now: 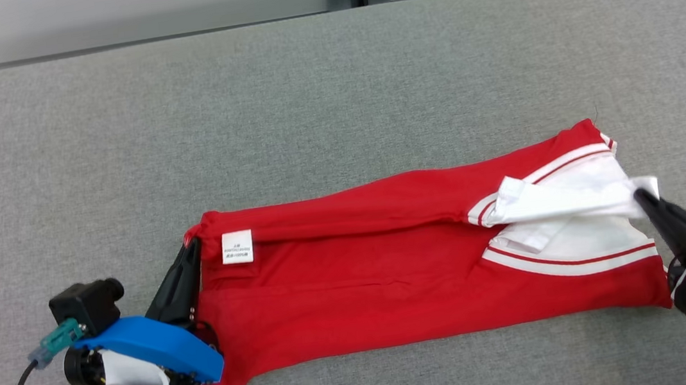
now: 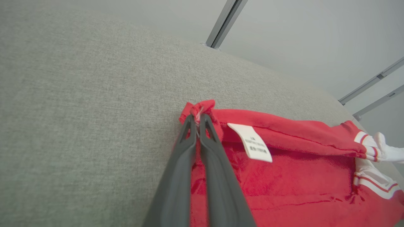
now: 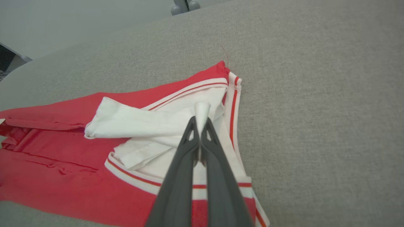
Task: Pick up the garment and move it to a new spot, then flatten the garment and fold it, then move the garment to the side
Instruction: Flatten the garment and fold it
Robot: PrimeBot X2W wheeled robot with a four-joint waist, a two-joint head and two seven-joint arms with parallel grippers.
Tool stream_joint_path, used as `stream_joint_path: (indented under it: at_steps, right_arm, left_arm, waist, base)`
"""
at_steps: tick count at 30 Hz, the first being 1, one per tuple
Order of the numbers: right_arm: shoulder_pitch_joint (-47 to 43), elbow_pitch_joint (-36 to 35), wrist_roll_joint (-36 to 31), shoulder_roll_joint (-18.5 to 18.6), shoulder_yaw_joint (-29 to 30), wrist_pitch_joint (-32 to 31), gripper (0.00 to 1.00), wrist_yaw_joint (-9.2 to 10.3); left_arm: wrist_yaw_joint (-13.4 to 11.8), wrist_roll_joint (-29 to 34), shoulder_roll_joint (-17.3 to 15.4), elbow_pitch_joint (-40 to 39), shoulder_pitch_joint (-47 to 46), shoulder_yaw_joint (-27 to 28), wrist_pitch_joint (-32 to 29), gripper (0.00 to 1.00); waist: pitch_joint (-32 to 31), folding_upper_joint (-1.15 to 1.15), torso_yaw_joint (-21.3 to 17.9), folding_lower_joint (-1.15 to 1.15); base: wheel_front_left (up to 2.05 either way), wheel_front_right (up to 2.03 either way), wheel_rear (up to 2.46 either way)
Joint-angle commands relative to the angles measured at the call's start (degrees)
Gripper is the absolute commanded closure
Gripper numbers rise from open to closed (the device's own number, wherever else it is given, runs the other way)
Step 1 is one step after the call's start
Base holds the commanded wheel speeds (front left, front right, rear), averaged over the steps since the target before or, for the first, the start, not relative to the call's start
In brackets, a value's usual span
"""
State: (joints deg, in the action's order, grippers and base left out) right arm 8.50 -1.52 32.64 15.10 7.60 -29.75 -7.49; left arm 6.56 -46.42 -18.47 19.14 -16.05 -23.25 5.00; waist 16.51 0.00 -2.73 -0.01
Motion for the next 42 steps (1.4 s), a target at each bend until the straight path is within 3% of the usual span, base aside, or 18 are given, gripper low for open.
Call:
stream_joint_path:
  at_steps: [1,2,3,4,5,7,8,17,25,28,42]
  right_arm:
    - [-1.3,-0.6,-0.3,-0.7,0.4,-0.6,1.00,-0.02]
    - [-1.9,-1.0,-0.3,-1.3,0.6,-1.0,1.00,-0.02]
    - [-2.3,-1.5,-0.2,-1.8,0.8,-1.5,0.26,-0.02]
    - [-2.7,-1.8,-0.4,-2.1,1.0,-1.7,0.00,-0.02]
    - [-3.2,-2.1,-0.6,-2.5,1.1,-1.9,0.00,-0.02]
    - [-4.1,-2.3,-1.0,-3.0,1.1,-2.4,0.00,-0.02]
    - [-4.6,-2.3,-1.2,-3.2,1.1,-2.7,0.00,-0.02]
    - [-6.8,-3.3,-4.3,-5.0,4.2,-2.6,0.00,-0.02]
    - [-3.6,-0.6,-9.7,-7.2,6.8,-3.6,0.00,-0.02]
    - [-2.1,1.7,-11.4,-8.3,7.2,-3.6,0.00,-0.02]
    - [8.1,15.9,-16.4,-7.8,8.3,-4.5,0.00,-0.02]
  left_arm:
    - [-0.4,-0.1,-0.2,0.4,1.1,0.0,0.4,1.00]
    - [-0.6,-0.4,0.1,0.7,1.4,0.2,0.5,1.00]
    - [-0.7,-0.4,0.2,0.8,1.7,0.1,0.6,1.00]
    - [-0.9,-0.5,0.3,1.0,1.9,0.2,0.9,0.83]
    - [-1.0,-0.7,0.4,1.1,2.1,0.4,1.2,0.68]
    - [-1.6,-0.5,0.7,1.2,2.9,0.5,1.9,0.12]
    - [-1.9,-0.3,0.8,1.1,3.3,0.6,2.3,0.00]
    - [-4.2,1.5,1.8,0.9,4.3,2.9,8.4,0.00]
    - [-7.8,13.0,0.9,0.5,1.8,5.8,10.2,0.00]
    - [-8.6,16.9,2.0,-0.4,2.6,7.6,10.2,0.00]
    - [-5.8,22.4,5.1,0.7,5.8,13.0,10.3,0.00]
  waist:
    - [-0.3,0.00,-0.3,0.01]
    - [-0.5,0.00,-0.5,0.01]
    - [-0.6,0.00,-0.6,0.01]
    - [-0.8,0.00,-0.6,0.01]
    - [-0.9,0.00,-0.7,0.01]
    - [-1.3,0.00,-0.7,0.01]
    - [-1.5,0.00,-0.7,0.01]
    - [-4.2,0.00,0.3,0.01]
    - [-5.5,0.00,1.0,0.01]
    - [-5.7,0.00,1.2,0.01]
    - [-4.3,0.00,2.6,0.01]
  base:
    - [0.00,0.00,0.00]
    - [0.00,0.00,0.00]
    - [0.00,0.00,0.00]
    - [0.00,0.00,0.00]
    - [0.00,0.00,0.00]
    - [0.00,0.00,0.00]
    - [0.00,0.00,0.00]
    - [0.00,0.00,0.00]
    - [0.00,0.00,0.00]
    - [0.00,0.00,0.00]
    - [0.00,0.00,0.00]
